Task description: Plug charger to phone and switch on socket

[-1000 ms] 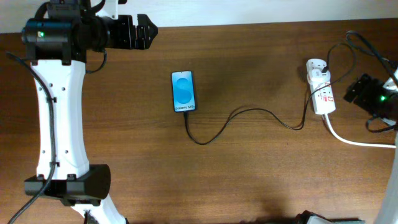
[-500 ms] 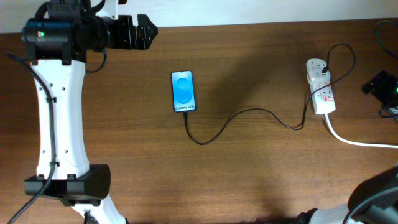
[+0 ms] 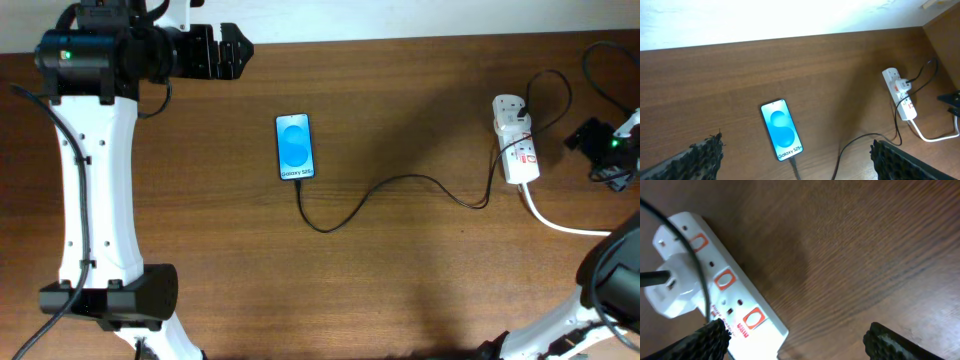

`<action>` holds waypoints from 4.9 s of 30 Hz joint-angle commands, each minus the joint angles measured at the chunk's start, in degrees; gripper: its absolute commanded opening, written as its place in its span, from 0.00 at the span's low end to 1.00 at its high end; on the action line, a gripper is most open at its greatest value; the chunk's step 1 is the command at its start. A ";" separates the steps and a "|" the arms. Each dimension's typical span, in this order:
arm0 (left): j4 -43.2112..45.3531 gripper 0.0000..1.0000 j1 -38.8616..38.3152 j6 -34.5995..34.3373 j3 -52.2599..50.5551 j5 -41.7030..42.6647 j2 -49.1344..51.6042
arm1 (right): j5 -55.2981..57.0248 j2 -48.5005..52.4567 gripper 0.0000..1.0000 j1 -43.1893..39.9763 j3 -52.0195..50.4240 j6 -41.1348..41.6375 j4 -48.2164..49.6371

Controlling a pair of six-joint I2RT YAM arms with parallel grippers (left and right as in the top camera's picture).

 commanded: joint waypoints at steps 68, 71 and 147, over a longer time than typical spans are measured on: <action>0.07 0.99 0.20 0.42 0.70 -0.42 -0.76 | 5.03 10.60 0.90 11.82 0.33 1.70 10.58; 0.07 0.99 0.20 0.42 0.70 -0.42 -0.76 | 4.61 10.60 0.90 11.82 0.31 1.68 9.97; 0.07 0.99 0.20 0.42 0.70 -0.42 -0.76 | 5.92 -9.25 0.98 3.87 -1.42 5.20 -0.33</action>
